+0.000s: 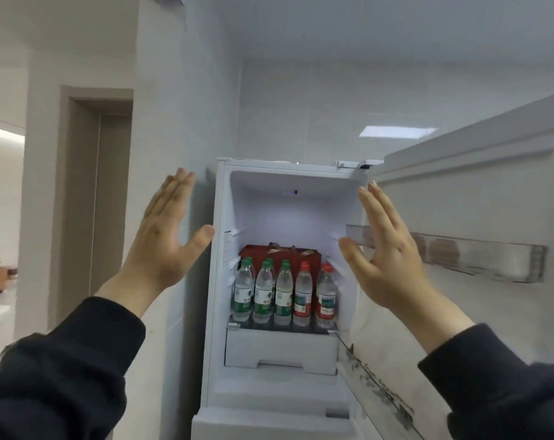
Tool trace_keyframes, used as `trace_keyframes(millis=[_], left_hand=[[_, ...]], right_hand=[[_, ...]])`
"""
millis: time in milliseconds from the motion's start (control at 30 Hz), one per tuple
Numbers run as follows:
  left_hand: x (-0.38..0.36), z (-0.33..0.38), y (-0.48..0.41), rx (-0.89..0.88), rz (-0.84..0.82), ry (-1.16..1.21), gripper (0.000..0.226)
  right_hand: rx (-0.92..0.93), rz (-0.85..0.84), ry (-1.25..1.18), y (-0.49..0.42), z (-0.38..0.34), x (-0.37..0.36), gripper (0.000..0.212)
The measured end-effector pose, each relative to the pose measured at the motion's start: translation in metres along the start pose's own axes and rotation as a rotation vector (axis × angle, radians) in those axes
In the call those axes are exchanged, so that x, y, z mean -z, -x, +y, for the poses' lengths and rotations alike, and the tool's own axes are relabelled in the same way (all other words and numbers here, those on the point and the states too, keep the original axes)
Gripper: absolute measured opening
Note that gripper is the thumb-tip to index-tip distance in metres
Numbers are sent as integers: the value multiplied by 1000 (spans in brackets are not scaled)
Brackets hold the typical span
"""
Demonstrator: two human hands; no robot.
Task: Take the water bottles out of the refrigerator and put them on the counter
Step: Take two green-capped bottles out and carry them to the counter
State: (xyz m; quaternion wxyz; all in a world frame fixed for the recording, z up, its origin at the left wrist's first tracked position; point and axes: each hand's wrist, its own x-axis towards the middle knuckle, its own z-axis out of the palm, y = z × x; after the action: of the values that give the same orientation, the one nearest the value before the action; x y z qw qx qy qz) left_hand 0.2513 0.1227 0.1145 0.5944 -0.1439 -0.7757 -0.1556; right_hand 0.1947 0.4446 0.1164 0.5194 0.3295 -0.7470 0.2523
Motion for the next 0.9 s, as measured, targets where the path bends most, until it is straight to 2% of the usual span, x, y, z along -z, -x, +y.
trace_keyframes(millis=[233, 533, 733, 900], left_hand=[[-92, -89, -17, -47, -33, 91, 80], [-221, -162, -13, 51, -145, 227, 80], [-316, -192, -5, 329, -200, 339, 80], [-392, -221, 2, 643, -204, 471, 76]], right_hand=[[-122, -25, 18, -19, 28, -120, 75], [-289, -120, -44, -27, 89, -240, 76], [-436, -183, -195, -24, 145, -327, 75], [-681, -223, -528, -24, 184, -414, 78]])
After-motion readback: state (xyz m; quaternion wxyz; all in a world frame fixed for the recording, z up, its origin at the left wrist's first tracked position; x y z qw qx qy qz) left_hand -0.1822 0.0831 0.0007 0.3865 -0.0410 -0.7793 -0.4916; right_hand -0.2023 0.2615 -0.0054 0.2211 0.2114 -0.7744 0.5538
